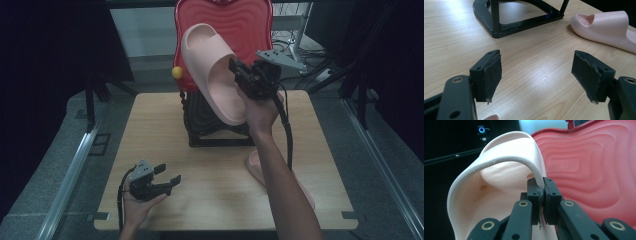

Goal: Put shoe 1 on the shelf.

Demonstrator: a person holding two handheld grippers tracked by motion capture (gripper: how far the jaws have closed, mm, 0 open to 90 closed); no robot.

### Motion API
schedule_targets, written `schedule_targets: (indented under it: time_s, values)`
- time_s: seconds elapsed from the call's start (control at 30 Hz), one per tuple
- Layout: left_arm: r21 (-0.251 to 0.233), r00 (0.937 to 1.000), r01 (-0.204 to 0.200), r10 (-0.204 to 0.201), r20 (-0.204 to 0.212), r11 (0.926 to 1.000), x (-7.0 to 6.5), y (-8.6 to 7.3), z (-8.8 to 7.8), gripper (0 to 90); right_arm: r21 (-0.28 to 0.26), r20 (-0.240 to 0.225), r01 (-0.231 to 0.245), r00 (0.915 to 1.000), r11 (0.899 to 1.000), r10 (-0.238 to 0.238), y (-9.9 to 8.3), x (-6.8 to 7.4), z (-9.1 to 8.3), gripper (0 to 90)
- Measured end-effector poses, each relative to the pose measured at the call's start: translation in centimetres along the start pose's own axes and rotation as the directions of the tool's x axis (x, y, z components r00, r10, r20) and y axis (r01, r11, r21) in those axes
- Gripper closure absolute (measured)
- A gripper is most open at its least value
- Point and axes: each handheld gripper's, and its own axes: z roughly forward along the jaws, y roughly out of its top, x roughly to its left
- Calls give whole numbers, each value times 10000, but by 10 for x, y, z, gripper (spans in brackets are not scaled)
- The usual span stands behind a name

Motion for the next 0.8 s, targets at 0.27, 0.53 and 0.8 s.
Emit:
schedule_targets:
  time_s: [0.27,0.53,0.8]
  values:
    - [-33,10000,41,-41,-3,10000,1,-1,1,242,-113,346,38,9994,9999,-34,19,-1,17,848]
    - [-91,9999,94,-94,73,9999,6,-1,0,242,-7,779,-6,9970,10000,6,37,2,52,847]
    - [-95,10000,42,-42,56,9999,8,-1,0,242,45,1350,-6,9908,10000,0,51,4,90,846]
